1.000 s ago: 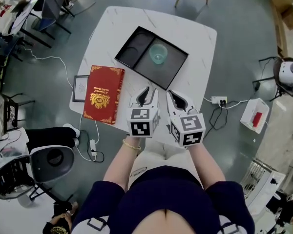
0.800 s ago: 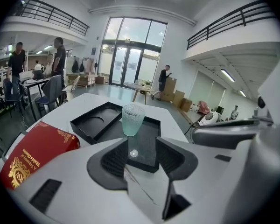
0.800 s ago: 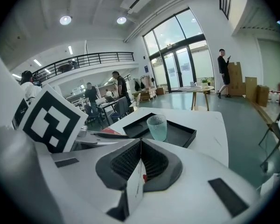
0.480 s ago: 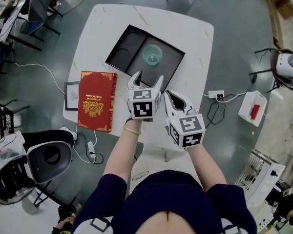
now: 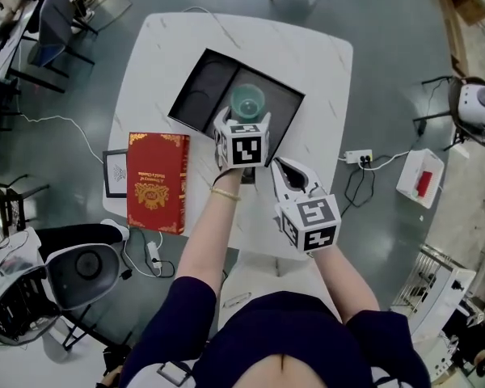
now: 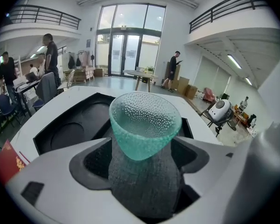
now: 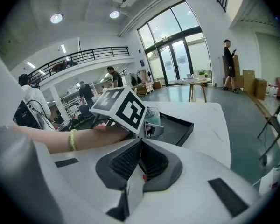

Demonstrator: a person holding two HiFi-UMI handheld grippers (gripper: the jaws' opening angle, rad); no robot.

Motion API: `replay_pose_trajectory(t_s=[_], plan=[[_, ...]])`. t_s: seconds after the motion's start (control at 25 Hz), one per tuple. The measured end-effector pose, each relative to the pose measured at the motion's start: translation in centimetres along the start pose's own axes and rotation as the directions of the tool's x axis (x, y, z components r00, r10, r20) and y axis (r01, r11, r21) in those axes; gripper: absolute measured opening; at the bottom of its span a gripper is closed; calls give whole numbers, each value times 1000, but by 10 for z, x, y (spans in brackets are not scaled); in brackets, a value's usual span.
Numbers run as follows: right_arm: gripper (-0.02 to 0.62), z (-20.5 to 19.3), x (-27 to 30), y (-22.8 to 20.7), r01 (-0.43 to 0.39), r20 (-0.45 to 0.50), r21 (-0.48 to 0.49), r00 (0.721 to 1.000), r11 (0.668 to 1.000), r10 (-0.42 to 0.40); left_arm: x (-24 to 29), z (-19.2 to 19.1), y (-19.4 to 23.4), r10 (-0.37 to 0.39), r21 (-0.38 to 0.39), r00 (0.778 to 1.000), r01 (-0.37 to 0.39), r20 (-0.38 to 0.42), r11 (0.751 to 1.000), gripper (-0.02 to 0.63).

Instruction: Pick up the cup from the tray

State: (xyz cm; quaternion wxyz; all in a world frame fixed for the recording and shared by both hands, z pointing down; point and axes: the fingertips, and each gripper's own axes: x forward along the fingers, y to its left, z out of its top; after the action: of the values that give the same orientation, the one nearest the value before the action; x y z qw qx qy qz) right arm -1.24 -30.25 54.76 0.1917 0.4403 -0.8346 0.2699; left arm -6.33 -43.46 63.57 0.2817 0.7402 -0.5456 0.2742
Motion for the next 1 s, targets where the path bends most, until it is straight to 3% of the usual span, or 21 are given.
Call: replay_pose_trajectory(t_s=[0.44,0.76,1.0], plan=[[9,-9,6,-10,14,-28,20,1000,1000,-14,24,10,3,17,42,1000,-17,4,999,376],[9,-13,6,-10,23,-36,21,999,999,-23,24,13,7,23,12,999,-24,33,1000,365],[9,-6,-2,-13,45,-11,16,999,999,-45,8,25,4,12,33,998,-15,63,999,365]])
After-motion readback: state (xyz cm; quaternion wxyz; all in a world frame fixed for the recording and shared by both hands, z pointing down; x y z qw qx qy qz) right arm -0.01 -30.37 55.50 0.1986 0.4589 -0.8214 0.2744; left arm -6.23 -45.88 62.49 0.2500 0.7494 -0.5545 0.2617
